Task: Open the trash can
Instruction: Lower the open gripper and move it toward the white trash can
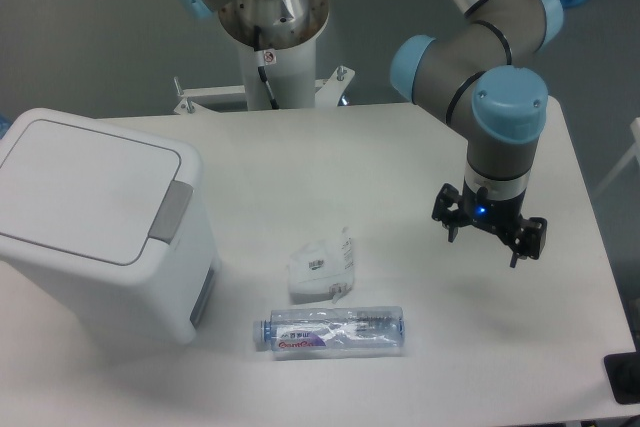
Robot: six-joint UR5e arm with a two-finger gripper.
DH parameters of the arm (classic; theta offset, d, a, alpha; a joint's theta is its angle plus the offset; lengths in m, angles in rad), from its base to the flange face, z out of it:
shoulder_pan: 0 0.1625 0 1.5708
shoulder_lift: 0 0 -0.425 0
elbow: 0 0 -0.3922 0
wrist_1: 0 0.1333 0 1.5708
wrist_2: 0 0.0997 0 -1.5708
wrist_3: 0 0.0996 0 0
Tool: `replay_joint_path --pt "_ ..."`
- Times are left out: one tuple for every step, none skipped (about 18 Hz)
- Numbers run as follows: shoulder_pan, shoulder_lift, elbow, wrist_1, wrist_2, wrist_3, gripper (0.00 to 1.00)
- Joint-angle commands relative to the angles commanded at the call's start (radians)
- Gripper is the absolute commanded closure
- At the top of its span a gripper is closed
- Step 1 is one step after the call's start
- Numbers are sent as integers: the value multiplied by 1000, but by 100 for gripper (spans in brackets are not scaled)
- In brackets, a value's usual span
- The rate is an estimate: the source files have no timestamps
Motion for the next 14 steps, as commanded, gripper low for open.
replay_joint_path --pt "0 3 0 -2 0 2 0" --pt "0 3 0 0 0 2 0" --pt "0 2 0 0 0 0 0" --pt "0 3 0 0 0 0 0" --pt "-2 5 0 0 -2 0 0" --pt "-3 5 0 0 -2 0 0" --pt "-9 5 0 0 -3 2 0" --pt "-18 2 0 3 -2 2 0" --pt "-23 -3 -2 9 2 0 0" --pt "-23 -5 -5 18 0 0 0" --pt "-20 -3 -21 31 -3 -3 0" --pt "-18 -2 -47 66 -5 -21 0" --pt "-20 1 -76 116 -9 -47 0" --pt "-21 3 -93 159 -9 -87 0"
